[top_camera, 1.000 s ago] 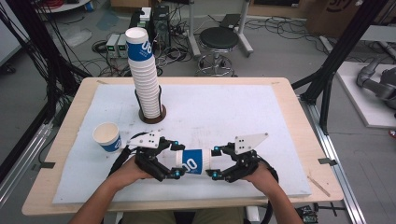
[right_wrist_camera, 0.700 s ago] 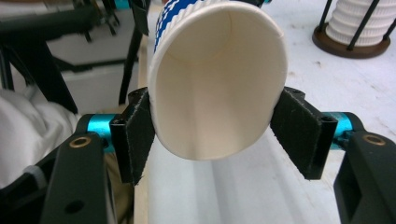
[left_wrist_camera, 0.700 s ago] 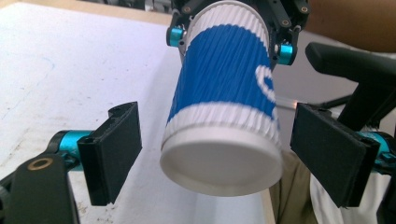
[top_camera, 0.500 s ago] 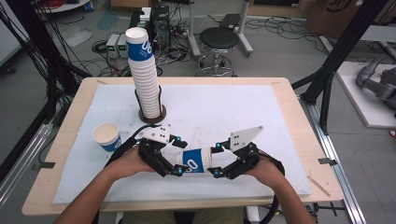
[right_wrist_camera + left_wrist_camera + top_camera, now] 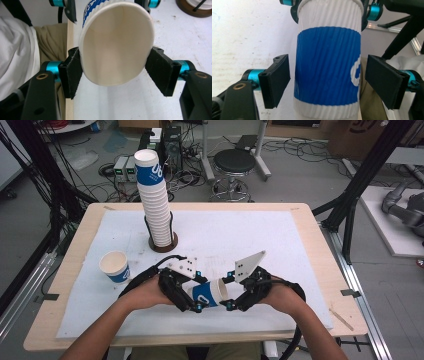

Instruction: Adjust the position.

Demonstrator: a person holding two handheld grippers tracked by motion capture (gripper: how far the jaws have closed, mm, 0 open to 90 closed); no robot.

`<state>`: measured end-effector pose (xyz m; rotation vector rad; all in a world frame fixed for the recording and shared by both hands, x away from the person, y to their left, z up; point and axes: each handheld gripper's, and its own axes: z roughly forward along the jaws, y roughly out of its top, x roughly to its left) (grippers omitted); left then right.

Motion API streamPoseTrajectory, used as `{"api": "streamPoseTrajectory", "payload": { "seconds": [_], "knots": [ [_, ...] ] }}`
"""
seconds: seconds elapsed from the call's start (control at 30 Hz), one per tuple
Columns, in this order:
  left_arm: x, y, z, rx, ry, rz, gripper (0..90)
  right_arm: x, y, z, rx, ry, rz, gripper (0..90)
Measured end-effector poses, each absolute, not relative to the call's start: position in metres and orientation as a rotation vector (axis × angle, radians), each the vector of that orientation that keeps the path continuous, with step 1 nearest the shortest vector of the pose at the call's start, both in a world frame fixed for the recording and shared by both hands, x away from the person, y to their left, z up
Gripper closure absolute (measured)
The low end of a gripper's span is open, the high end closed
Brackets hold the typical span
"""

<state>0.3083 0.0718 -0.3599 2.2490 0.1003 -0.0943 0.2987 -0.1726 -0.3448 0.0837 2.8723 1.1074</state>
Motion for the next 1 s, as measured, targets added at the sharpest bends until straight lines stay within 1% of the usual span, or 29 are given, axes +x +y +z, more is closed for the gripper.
{"api": "streamPoseTrajectory", "payload": {
  "seconds": [0.3, 0.5, 0.87, 1.0],
  "knots": [
    [0.308, 0.062, -0.362, 2.349, 0.089, -0.102, 22.0, 0.297, -0.162, -0.34, 0.035, 2.905, 0.999, 32.0],
    [0.308, 0.057, -0.363, 2.398, 0.078, -0.116, 24.8, 0.296, -0.155, -0.34, 0.012, 2.932, 0.92, 32.0],
    [0.308, 0.051, -0.37, 2.439, 0.084, -0.156, 30.2, 0.293, -0.143, -0.337, -0.047, 2.949, 0.803, 31.9],
    [0.308, 0.05, -0.373, 2.438, 0.09, -0.17, 30.0, 0.293, -0.14, -0.336, -0.046, 2.962, 0.758, 31.5]
  ]
}}
